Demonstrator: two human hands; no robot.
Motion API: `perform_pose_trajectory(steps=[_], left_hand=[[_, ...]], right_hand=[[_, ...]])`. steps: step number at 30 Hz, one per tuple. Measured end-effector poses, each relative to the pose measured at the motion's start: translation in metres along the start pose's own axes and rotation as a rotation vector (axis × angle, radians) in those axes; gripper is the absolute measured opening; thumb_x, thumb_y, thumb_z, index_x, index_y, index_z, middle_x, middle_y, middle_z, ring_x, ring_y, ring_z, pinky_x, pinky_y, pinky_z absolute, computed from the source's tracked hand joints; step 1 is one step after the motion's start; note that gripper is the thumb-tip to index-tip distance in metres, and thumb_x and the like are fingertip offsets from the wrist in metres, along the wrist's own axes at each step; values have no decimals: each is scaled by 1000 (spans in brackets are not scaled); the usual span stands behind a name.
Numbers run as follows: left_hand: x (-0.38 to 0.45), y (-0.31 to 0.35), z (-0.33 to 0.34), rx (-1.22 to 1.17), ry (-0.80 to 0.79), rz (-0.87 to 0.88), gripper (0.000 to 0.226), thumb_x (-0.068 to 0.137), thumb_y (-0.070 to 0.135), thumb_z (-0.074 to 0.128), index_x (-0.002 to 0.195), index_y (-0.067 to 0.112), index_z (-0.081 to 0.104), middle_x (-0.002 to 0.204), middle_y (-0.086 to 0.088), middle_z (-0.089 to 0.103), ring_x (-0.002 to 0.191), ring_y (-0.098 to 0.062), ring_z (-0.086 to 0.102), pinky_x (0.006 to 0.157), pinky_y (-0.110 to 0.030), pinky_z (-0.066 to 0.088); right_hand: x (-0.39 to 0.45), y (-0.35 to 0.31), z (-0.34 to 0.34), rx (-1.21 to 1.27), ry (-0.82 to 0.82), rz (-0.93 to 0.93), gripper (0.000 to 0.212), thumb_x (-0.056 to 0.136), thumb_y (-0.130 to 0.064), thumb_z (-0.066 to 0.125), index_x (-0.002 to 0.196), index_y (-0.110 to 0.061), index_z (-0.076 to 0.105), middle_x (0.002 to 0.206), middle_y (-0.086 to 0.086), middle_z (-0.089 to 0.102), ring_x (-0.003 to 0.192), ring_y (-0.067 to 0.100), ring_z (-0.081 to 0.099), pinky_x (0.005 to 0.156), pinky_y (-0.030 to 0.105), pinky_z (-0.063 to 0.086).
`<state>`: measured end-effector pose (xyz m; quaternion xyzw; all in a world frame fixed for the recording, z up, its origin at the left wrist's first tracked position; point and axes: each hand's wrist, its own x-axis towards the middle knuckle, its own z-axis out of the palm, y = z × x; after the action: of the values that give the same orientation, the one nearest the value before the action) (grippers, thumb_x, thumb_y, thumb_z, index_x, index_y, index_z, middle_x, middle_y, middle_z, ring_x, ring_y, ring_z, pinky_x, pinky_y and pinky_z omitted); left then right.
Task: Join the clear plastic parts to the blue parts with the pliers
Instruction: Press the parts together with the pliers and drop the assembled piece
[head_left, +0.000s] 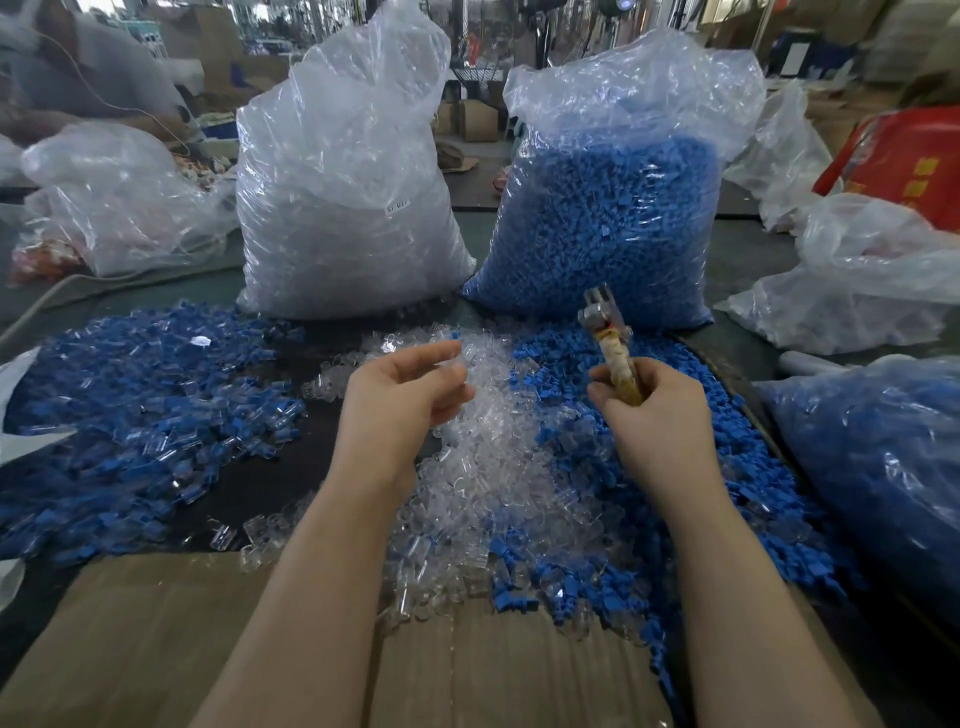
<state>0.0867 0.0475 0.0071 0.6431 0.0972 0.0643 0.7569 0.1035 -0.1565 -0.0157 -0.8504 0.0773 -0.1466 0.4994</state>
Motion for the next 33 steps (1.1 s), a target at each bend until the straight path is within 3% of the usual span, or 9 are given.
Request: perform_pose_trajectory(steps=[3, 7, 10, 14, 18, 21, 27, 33], left_hand=[[-5, -2, 13, -95, 16, -12, 18, 87, 2, 70, 102, 12, 71, 85, -7, 76, 75, -14, 74, 69, -21, 59], [-10, -8, 25, -108, 57, 32, 16, 85, 2, 73, 100, 6, 66, 83, -11, 75, 74, -16, 74, 66, -20, 57], [-12, -10, 30, -117, 50, 16, 11, 83, 2, 74, 92, 6, 69, 76, -7, 75, 74, -17, 75, 65, -20, 56], [-14, -10, 32, -105, 40, 26, 10, 81, 0, 75, 86, 8, 72, 73, -7, 75, 71, -15, 74, 63, -19, 57], [-17, -10, 36, -68, 27, 63, 10, 80, -2, 75, 85, 6, 72, 72, -8, 75, 69, -15, 73, 63, -19, 55], [-19, -9, 38, -56, 36, 83, 10, 80, -2, 75, 84, 6, 73, 73, -8, 75, 68, -14, 73, 64, -18, 55], [-20, -7, 39, -34, 46, 103, 12, 78, -1, 77, 81, 11, 75, 73, -7, 75, 73, -17, 74, 68, -21, 58], [-20, -6, 39, 3, 52, 152, 13, 77, -4, 77, 81, 9, 76, 73, -6, 75, 72, -16, 74, 65, -18, 56]], right_hand=[[-8, -10, 2, 195, -44, -93, 21, 93, -12, 64, 86, -31, 69, 58, -17, 61, 41, 1, 42, 42, 14, 35], [-15, -23, 11, 303, -58, -189, 23, 91, -9, 67, 86, -32, 67, 76, -12, 68, 64, -3, 59, 59, 5, 45], [-20, -27, 17, 325, -57, -238, 22, 90, -10, 70, 84, -31, 64, 84, -14, 67, 71, 2, 62, 65, 8, 49], [-22, -28, 23, 295, -36, -297, 20, 89, -12, 71, 84, -30, 63, 80, -10, 67, 71, 5, 62, 65, 14, 50], [-23, -25, 25, 259, 4, -296, 7, 89, -17, 71, 89, -21, 65, 76, -6, 66, 70, 12, 61, 67, 31, 53], [-25, -25, 26, 249, 31, -298, 9, 88, -18, 71, 88, -21, 64, 76, -6, 66, 69, 13, 61, 67, 36, 53], [-29, -28, 27, 229, 44, -357, 17, 88, -17, 71, 86, -27, 57, 82, -13, 64, 69, 12, 60, 66, 37, 53], [-30, -29, 28, 181, 51, -403, 26, 87, -22, 70, 77, -36, 51, 72, -22, 59, 62, 2, 54, 55, 16, 41]])
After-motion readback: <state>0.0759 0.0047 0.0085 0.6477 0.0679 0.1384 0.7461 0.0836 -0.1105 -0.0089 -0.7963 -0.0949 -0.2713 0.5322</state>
